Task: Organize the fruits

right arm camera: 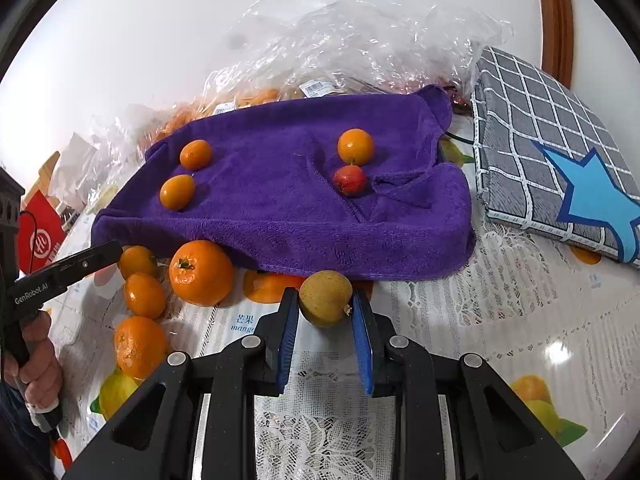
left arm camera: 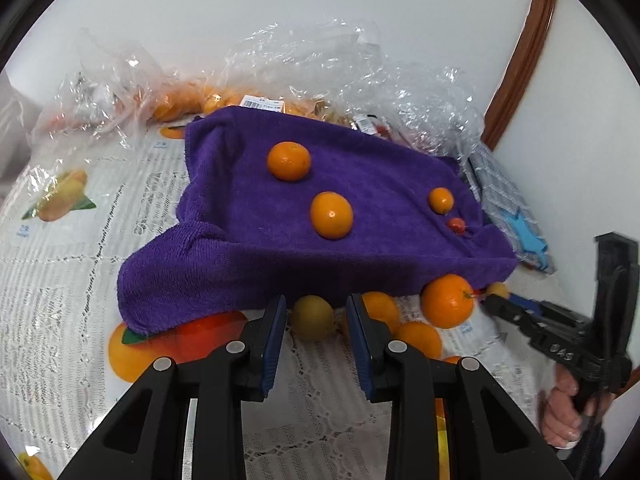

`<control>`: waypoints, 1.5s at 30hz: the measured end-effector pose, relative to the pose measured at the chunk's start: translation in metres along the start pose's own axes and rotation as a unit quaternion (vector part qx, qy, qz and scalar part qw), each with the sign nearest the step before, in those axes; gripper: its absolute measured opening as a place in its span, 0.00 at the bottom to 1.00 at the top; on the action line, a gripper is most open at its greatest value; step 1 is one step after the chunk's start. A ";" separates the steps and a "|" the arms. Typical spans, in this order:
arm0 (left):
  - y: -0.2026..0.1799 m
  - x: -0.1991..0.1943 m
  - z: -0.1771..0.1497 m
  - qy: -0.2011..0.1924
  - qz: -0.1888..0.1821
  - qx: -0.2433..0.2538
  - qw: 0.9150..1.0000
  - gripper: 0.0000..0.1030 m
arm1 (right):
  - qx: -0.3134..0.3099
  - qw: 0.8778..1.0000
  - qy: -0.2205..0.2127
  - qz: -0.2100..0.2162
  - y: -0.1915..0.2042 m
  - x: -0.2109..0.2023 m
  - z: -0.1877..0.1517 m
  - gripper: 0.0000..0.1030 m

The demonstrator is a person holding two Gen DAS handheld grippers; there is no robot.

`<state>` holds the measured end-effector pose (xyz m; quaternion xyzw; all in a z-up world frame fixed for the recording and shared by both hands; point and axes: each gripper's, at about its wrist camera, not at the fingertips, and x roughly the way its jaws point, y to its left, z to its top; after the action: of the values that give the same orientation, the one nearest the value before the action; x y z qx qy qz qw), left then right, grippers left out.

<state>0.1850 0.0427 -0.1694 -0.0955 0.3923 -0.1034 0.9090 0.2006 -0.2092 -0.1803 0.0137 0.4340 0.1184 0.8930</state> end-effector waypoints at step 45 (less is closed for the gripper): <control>0.012 -0.028 0.004 -0.059 -0.021 -0.039 0.997 0.23 | -0.016 0.999 -0.040 0.023 0.005 -0.016 -0.003 0.26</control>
<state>0.1703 0.0622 -0.1505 -0.1450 0.3396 -0.1009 0.9238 0.1879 -0.2082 -0.1691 0.0138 0.3951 0.1453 0.9070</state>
